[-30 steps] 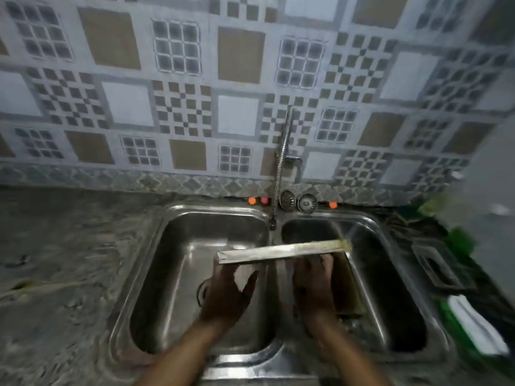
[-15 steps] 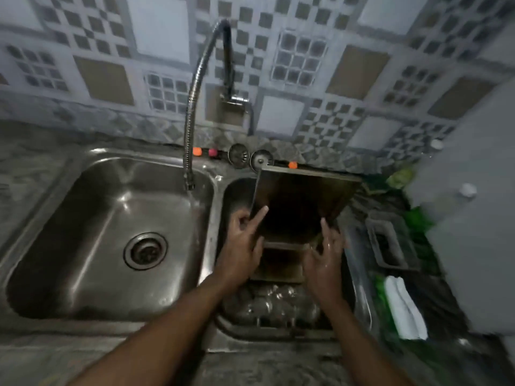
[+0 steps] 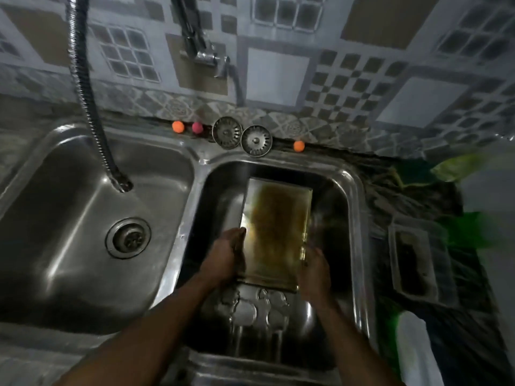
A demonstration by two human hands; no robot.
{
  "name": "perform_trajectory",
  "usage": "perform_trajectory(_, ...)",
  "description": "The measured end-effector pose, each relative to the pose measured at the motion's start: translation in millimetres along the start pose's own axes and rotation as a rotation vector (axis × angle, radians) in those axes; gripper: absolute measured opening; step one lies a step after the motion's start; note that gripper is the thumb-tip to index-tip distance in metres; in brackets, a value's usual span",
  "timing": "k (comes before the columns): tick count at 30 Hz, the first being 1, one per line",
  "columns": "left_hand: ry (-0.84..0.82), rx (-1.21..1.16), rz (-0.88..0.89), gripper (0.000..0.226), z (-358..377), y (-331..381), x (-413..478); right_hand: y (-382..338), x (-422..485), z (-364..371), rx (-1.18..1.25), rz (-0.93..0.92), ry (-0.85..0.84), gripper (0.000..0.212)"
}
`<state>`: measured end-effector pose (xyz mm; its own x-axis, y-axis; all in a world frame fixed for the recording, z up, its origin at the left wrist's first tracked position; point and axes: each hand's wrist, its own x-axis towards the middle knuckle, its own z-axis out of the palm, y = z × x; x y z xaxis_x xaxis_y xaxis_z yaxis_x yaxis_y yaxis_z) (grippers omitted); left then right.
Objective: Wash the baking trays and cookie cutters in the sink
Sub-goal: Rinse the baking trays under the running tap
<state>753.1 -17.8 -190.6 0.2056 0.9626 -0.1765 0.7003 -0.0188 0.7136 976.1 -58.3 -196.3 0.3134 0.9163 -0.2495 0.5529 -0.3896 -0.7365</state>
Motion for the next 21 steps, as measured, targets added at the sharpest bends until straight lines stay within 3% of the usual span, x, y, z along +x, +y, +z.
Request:
perform_trajectory(2,-0.023,0.043,-0.028,0.018,2.4,-4.3,2.7,8.4,1.6,6.0,-0.017,0.012,-0.017,0.058)
perform_trajectory(6,-0.051,0.095,-0.022,0.016,3.5,-6.9,3.2,21.8,1.7,13.3,-0.05,0.02,-0.021,0.054)
perform_trajectory(9,-0.102,0.057,-0.044,0.036,4.7,-12.3,3.1,26.2,2.8,17.4,-0.045,0.043,0.002,0.048)
perform_trajectory(16,-0.079,0.029,-0.083,0.03,14.2,-24.0,4.0,25.6,1.5,18.4,-0.098,0.033,-0.02,0.051)
perform_trajectory(21,-0.128,-0.003,-0.109,0.05,13.1,-28.4,5.8,25.6,5.3,14.8,-0.123,0.02,-0.068,0.055)
